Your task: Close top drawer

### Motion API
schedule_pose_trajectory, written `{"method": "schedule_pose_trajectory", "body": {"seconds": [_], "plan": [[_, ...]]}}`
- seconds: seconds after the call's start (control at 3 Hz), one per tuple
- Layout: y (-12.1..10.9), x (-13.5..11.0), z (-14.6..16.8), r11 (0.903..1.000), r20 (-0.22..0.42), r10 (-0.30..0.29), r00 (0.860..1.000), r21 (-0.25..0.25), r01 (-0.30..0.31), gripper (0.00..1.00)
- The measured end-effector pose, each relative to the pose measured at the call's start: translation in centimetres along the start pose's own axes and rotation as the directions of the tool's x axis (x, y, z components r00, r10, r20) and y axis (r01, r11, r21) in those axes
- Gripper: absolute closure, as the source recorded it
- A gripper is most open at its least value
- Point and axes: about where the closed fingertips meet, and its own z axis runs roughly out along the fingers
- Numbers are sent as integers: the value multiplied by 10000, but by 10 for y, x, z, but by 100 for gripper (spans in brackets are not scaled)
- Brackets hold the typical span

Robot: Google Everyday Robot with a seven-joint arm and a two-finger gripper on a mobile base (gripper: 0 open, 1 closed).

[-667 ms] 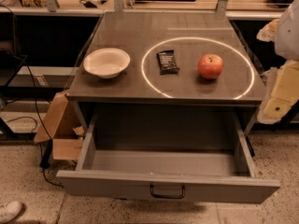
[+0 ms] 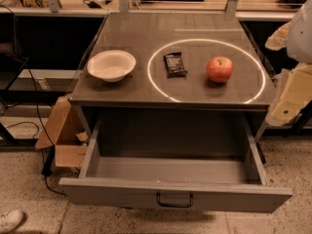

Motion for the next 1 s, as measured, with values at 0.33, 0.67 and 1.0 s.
{"method": "schedule_pose_trajectory", "body": {"seconds": [0.33,0.67,1.0], "plan": [[0,0,0,10000,0,0,10000,0,0,36],[0,0,0,10000,0,0,10000,1,0,60],[0,0,0,10000,0,0,10000,1,0,83]]}}
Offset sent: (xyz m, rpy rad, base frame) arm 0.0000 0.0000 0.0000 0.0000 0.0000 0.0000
